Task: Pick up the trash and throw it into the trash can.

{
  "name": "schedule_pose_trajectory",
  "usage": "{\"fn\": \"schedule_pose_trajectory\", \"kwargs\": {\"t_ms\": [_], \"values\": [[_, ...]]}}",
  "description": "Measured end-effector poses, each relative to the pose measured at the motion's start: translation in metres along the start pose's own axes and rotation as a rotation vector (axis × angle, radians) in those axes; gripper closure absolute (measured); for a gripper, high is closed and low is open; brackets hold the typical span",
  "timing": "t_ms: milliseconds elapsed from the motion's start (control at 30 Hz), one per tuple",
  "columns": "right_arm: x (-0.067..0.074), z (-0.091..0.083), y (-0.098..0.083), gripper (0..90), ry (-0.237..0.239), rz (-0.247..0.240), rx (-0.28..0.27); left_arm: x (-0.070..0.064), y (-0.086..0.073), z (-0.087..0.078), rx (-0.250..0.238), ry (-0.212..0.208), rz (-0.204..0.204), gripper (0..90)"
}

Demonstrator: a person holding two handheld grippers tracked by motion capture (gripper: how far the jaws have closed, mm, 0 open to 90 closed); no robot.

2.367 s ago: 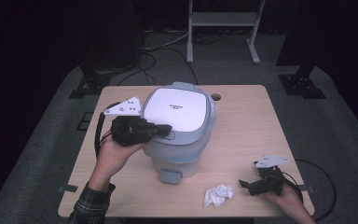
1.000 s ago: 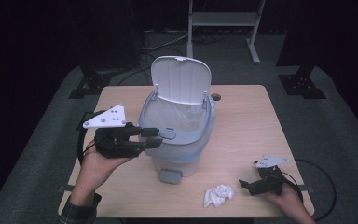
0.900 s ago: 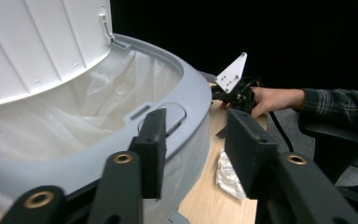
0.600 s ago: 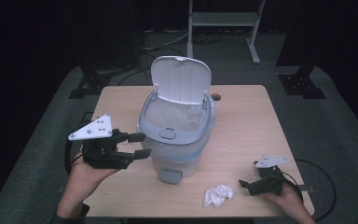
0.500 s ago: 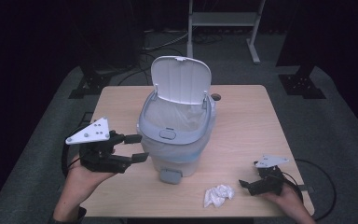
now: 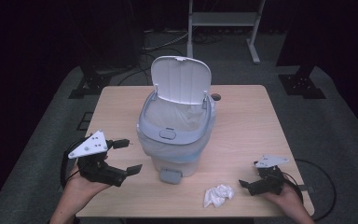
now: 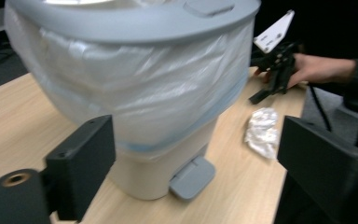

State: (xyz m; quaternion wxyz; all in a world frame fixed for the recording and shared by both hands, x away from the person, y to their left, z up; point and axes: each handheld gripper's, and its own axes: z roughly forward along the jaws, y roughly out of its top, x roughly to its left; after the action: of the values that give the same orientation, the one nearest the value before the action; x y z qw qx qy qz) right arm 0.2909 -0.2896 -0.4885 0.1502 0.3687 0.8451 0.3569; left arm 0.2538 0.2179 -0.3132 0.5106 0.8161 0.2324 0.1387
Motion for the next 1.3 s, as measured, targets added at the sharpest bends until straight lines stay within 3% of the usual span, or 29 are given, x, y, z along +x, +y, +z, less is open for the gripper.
{"fn": "schedule_pose_trajectory", "kwargs": {"t_ms": [300,633,900,1167,1300], "values": [[0.000,0.000,0.000,0.6,-0.001,0.000,0.000,0.010,-0.031,0.013,0.027,0.069,-0.027,2.5],[0.001,0.000,0.000,0.5,-0.008,0.007,0.000,0.026,-0.071,0.029,0.048,0.095,-0.046,0.4],[0.001,0.000,0.000,0.6,-0.009,0.009,0.001,0.031,-0.092,0.039,0.085,0.115,-0.048,0.3],[0.003,0.002,0.002,0.6,-0.017,0.014,-0.001,0.040,-0.114,0.055,0.187,0.165,-0.043,0.3],[0.003,0.001,0.002,0.6,-0.016,0.015,0.000,0.042,-0.122,0.062,0.235,0.165,-0.038,0.4]]}}
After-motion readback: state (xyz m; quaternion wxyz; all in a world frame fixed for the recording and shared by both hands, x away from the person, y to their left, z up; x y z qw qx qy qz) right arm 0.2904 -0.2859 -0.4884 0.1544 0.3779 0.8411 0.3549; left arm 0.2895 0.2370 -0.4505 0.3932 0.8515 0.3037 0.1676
